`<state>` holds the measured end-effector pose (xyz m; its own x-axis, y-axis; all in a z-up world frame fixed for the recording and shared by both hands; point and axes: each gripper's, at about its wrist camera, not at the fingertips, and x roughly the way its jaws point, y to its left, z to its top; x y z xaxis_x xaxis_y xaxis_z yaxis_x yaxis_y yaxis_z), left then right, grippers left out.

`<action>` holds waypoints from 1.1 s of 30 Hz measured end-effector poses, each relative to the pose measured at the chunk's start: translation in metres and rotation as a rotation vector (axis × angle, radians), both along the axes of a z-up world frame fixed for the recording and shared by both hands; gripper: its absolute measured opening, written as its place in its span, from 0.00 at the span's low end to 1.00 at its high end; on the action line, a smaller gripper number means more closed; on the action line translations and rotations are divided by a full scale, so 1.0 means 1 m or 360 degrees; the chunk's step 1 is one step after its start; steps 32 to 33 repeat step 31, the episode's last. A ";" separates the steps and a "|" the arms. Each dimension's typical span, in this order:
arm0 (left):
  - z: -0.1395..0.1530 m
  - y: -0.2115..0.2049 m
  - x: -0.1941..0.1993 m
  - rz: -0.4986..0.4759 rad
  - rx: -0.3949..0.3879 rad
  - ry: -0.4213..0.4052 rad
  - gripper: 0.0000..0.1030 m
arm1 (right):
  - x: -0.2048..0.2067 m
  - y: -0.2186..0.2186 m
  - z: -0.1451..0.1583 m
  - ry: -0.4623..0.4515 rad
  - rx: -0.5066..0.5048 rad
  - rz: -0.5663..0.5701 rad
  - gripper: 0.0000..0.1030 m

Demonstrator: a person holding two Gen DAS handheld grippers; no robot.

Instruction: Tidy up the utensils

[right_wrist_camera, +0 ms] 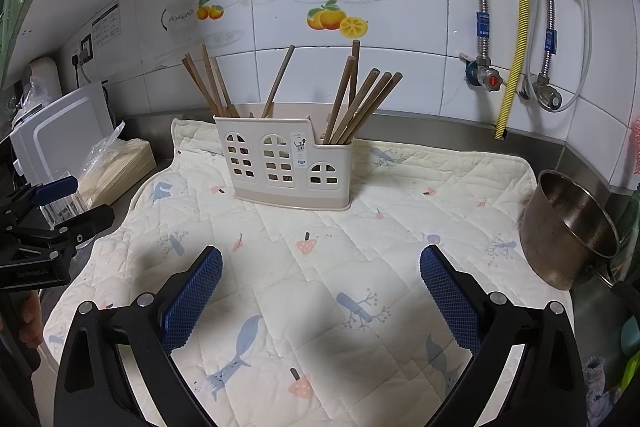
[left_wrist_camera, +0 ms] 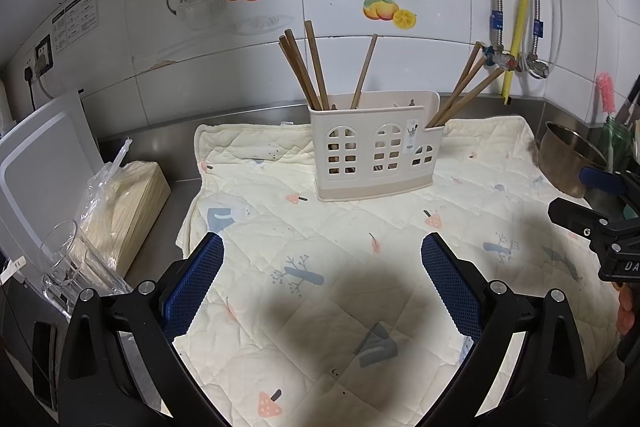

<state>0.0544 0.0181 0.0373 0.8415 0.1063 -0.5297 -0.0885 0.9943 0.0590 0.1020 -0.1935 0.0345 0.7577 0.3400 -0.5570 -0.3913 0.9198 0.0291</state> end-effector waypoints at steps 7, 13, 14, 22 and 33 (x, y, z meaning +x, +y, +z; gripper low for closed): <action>0.000 0.000 0.000 0.0000 0.0001 0.0000 0.95 | 0.000 0.001 0.000 0.0004 0.0002 0.0001 0.93; 0.000 0.000 0.000 -0.0003 -0.0008 -0.0010 0.95 | 0.000 0.002 -0.002 0.0005 0.0000 0.0008 0.93; 0.000 0.000 0.000 0.0000 -0.0008 -0.0012 0.95 | -0.001 0.003 -0.002 0.0005 0.0000 0.0008 0.93; -0.001 0.008 0.002 0.0033 -0.0026 -0.0004 0.95 | 0.000 0.002 -0.003 0.0010 0.0001 0.0004 0.93; -0.003 0.011 0.001 0.0055 -0.0042 0.0011 0.95 | 0.000 0.002 -0.003 0.0012 0.0004 0.0005 0.93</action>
